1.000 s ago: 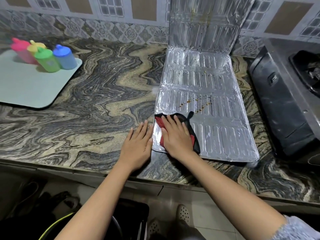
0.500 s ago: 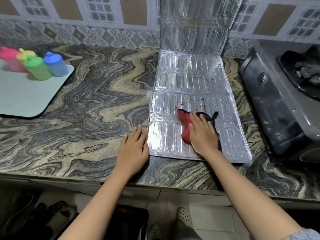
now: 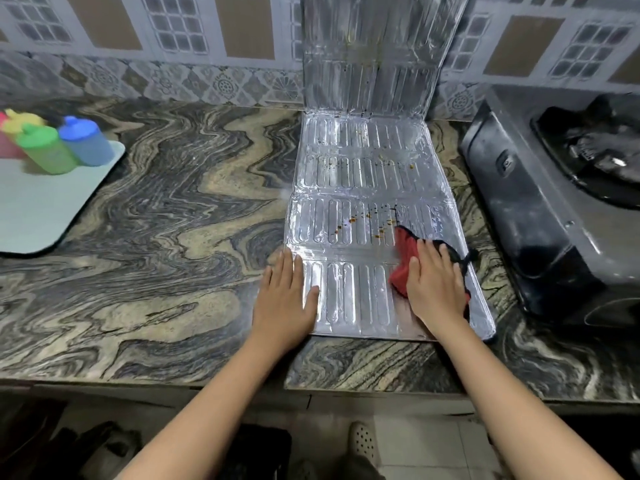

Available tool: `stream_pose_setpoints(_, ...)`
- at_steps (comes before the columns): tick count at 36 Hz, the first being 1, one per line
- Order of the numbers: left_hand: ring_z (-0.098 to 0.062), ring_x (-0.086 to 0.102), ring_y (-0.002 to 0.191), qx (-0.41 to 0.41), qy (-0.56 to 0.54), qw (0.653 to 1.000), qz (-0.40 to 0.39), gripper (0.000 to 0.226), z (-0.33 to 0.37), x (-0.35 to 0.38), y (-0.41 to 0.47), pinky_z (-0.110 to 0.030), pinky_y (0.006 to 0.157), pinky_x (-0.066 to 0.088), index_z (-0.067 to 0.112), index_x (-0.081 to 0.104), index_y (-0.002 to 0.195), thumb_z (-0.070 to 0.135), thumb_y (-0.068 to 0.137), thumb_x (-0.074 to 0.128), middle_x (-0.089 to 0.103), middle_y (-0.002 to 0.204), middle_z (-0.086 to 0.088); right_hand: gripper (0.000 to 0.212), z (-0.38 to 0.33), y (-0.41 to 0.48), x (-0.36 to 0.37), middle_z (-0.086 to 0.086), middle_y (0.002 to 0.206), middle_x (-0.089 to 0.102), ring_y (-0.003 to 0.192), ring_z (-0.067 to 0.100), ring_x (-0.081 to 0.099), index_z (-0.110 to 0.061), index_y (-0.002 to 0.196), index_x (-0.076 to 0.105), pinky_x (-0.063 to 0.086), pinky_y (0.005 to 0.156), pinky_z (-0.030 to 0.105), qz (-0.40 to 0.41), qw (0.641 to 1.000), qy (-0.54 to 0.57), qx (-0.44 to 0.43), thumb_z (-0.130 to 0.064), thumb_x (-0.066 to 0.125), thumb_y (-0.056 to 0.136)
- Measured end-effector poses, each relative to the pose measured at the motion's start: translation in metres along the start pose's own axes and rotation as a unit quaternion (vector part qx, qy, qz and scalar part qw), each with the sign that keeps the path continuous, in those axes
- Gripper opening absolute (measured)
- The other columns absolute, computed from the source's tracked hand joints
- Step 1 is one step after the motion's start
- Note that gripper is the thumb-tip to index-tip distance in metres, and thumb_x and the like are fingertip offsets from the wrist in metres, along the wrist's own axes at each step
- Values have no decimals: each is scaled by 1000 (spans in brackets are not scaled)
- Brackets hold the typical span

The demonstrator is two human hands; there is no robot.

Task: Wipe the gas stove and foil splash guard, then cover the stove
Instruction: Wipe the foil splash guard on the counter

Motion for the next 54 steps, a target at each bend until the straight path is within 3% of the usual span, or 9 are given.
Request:
stream_pose_setpoints(5, -18, -14, 145, 8, -7, 1000, 6, 87, -2, 2, -10, -29, 113, -17, 8, -2, 148, 56, 76, -9, -11, 157, -11, 50, 4, 21, -7, -3, 157, 16, 146, 16, 2, -19, 148, 20, 1, 119, 42, 1, 999, 12, 31, -35, 18, 100)
stream_pose_setpoints(10, -17, -14, 145, 7, -11, 1000, 8, 87, -5, 3, -23, -26, 112, -16, 8, -4, 148, 57, 76, -7, -13, 157, -9, 49, -11, 19, -4, -2, 157, 17, 146, 17, 3, -18, 147, 21, -1, 119, 42, -13, 999, 40, 6, -32, 21, 101)
stream_pose_setpoints(24, -10, -24, 136, 34, 1, 999, 10, 86, -14, 2, -55, -26, 112, -18, 7, -2, 148, 57, 78, -7, -11, 157, -10, 47, -106, -33, 34, -6, 156, 21, 145, 13, 9, -23, 147, 22, 4, 119, 37, -83, 967, 44, -236, -29, 25, 100)
stream_pose_setpoints(30, -9, -25, 134, 31, 5, 999, 11, 82, -14, 2, -64, -25, 111, -18, 8, -3, 148, 56, 81, -5, -13, 157, -9, 48, -144, -21, 44, -5, 156, 20, 146, 15, 10, -24, 147, 22, 6, 117, 36, -112, 948, 35, -295, -27, 25, 100)
stream_pose_setpoints(38, -16, -17, 144, -1, 3, 1000, 4, 78, -10, 7, -78, -25, 110, -19, 8, -7, 148, 54, 85, 1, -14, 157, -8, 48, -147, 0, 41, -2, 156, 22, 145, 16, 14, -19, 147, 24, 9, 118, 37, -89, 967, 46, -236, -26, 24, 100)
stream_pose_setpoints(54, -10, -19, 140, -50, -2, 998, 23, 89, 14, 22, -126, -26, 112, -15, 8, -4, 148, 59, 75, -8, -14, 156, -6, 48, -29, -3, 3, 1, 156, 21, 145, 16, 13, -16, 147, 23, 7, 119, 38, -59, 986, 34, -155, -28, 20, 101)
Point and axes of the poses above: each hand's wrist, its own y-axis towards the middle knuckle, its own x-axis out of the palm, z = x × y, the point moved 1 cm from there along y, towards the middle knuckle
